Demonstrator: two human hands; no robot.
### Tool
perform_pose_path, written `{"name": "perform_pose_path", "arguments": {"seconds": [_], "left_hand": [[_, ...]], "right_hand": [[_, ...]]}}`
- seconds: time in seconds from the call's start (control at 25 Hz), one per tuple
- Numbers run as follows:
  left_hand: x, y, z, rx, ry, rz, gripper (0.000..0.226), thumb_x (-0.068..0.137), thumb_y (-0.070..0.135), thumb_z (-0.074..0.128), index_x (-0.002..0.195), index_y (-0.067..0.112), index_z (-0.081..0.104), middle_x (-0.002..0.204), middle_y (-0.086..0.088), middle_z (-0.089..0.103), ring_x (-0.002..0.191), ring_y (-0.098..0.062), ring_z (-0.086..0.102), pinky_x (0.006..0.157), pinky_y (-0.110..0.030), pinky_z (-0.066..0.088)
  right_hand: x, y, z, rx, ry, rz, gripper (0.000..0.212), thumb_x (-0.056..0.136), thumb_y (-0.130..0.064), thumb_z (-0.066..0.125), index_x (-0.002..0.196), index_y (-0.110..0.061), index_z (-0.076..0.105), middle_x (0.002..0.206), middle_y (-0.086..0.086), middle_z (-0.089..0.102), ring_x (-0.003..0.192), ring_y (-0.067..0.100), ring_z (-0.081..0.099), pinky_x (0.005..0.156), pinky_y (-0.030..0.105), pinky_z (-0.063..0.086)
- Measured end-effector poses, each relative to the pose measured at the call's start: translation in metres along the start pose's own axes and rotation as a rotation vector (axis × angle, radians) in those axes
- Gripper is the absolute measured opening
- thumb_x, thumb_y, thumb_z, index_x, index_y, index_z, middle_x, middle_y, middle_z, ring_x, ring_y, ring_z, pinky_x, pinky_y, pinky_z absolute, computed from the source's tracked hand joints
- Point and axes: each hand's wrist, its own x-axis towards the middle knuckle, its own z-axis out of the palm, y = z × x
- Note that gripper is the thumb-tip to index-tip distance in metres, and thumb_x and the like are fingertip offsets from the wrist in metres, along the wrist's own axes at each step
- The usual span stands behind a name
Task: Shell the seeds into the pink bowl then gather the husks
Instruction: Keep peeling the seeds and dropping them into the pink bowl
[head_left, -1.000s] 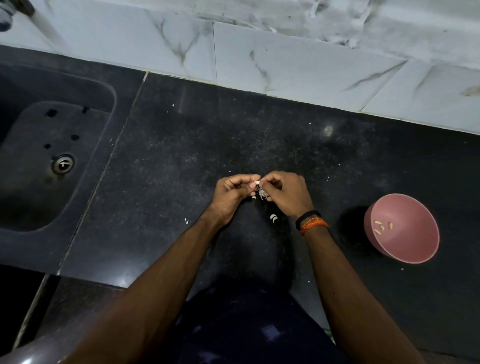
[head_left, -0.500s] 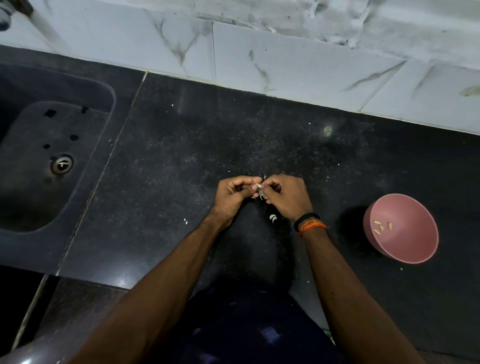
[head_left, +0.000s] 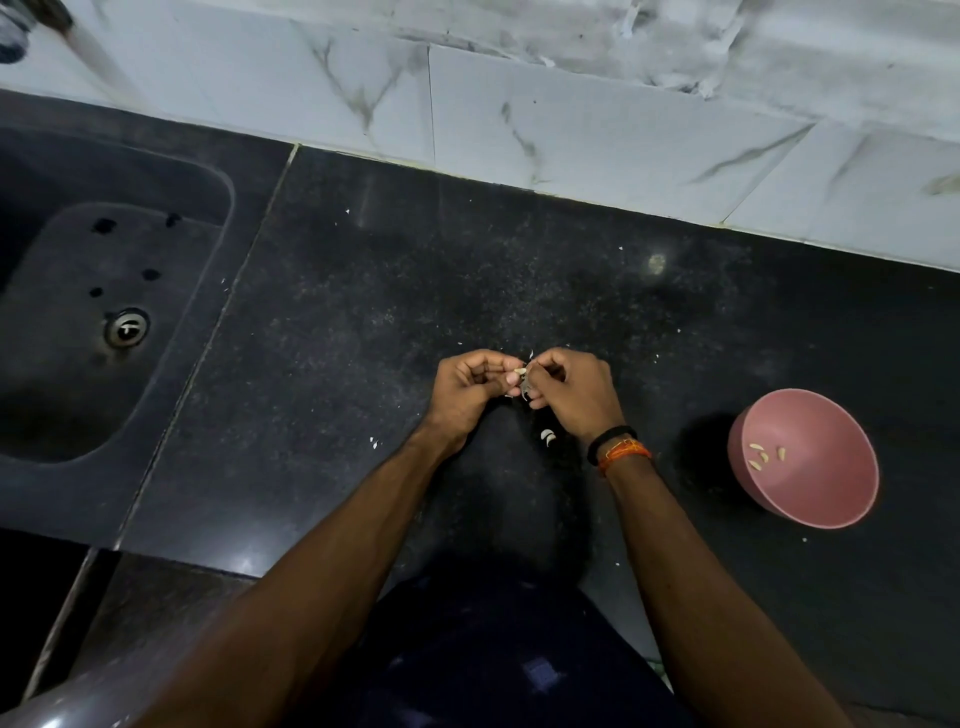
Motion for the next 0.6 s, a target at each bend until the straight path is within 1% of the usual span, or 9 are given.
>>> {"name": "perform_pose_path", "arguments": {"seconds": [0.12, 0.2, 0.4, 0.6], "left_hand": [[-0.0008, 0.0003, -0.0003, -0.01, 0.002, 0.0, 0.018, 0.085, -0.013, 0.068, 0.096, 0.0, 0.072, 0.09, -0.009, 0.076, 0.081, -0.018, 0.071, 0.074, -0.028, 0.059], [-0.0007, 0.0012, -0.001, -0.017, 0.001, -0.008, 0.019, 0.085, -0.014, 0.066, 0.096, 0.0, 0.072, 0.09, -0.009, 0.077, 0.08, -0.017, 0.072, 0.075, -0.028, 0.06], [-0.0002, 0.0013, 0.0005, -0.031, 0.009, -0.028, 0.017, 0.085, -0.015, 0.066, 0.097, -0.003, 0.071, 0.088, -0.011, 0.076, 0.077, -0.018, 0.072, 0.075, -0.028, 0.06], [-0.001, 0.0008, 0.0026, -0.053, 0.01, -0.028, 0.016, 0.087, -0.014, 0.065, 0.101, -0.009, 0.067, 0.088, -0.014, 0.074, 0.076, -0.018, 0.071, 0.074, -0.027, 0.059]], "right_hand": [[0.0006, 0.0004, -0.0037, -0.005, -0.061, 0.005, 0.011, 0.094, -0.011, 0.065, 0.09, -0.008, 0.075, 0.076, 0.005, 0.075, 0.068, 0.017, 0.075, 0.071, 0.043, 0.065], [-0.0002, 0.0018, -0.0039, -0.024, -0.091, 0.001, 0.011, 0.094, -0.013, 0.066, 0.09, -0.01, 0.075, 0.075, 0.004, 0.076, 0.068, 0.016, 0.075, 0.072, 0.042, 0.065], [-0.0043, 0.0008, 0.0015, -0.055, -0.028, -0.024, 0.012, 0.094, -0.017, 0.068, 0.087, -0.009, 0.075, 0.073, 0.0, 0.075, 0.063, 0.01, 0.073, 0.07, 0.038, 0.064], [-0.0026, 0.0011, 0.0043, -0.011, -0.009, -0.009, 0.012, 0.093, -0.017, 0.068, 0.085, -0.008, 0.072, 0.074, 0.0, 0.075, 0.064, 0.012, 0.073, 0.07, 0.042, 0.064]]}}
